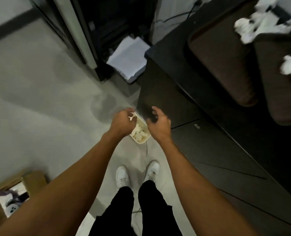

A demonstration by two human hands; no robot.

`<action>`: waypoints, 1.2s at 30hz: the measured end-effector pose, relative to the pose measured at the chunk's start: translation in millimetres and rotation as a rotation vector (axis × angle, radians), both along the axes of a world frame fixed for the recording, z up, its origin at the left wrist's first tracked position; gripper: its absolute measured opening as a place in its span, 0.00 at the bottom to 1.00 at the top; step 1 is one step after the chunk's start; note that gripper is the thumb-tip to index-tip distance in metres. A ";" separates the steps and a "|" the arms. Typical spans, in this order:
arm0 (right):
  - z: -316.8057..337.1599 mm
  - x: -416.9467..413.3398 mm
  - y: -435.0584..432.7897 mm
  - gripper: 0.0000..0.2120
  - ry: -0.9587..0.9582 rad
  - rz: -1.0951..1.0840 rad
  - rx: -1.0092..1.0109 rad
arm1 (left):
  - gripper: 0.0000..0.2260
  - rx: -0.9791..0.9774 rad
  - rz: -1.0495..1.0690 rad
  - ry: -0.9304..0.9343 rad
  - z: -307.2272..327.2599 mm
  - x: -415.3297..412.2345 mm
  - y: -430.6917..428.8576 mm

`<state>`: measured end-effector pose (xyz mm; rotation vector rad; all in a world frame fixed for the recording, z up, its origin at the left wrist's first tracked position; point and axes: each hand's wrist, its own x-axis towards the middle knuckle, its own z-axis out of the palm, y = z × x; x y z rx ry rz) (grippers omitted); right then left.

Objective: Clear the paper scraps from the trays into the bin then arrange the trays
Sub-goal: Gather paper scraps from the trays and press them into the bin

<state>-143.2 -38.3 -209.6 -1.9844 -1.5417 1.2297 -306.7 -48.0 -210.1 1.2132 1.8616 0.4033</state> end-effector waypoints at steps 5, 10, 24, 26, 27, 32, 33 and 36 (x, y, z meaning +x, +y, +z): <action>81.6 18.4 -5.4 0.26 0.036 -0.096 0.188 | 0.13 0.151 -0.002 -0.083 83.8 22.9 9.8; 161.3 61.7 -7.1 0.24 0.098 -0.211 0.414 | 0.12 0.373 -0.082 -0.102 157.6 57.9 27.4; 271.7 274.8 -19.5 0.20 0.020 -0.621 0.698 | 0.13 0.614 -0.494 -0.286 280.8 266.6 69.2; 270.8 305.5 -20.9 0.20 0.003 -0.654 0.686 | 0.13 0.609 -0.533 -0.301 282.5 294.4 72.1; 269.8 320.7 -20.8 0.20 -0.008 -0.669 0.676 | 0.13 0.605 -0.549 -0.306 282.6 307.8 73.6; 263.0 395.1 -14.8 0.20 -0.065 -0.728 0.600 | 0.12 0.575 -0.590 -0.315 276.7 370.7 87.4; 258.8 410.6 -11.4 0.20 -0.076 -0.728 0.574 | 0.12 0.563 -0.593 -0.308 273.5 383.2 92.4; 241.1 454.4 1.1 0.21 -0.101 -0.713 0.489 | 0.12 0.513 -0.599 -0.267 261.2 417.0 106.7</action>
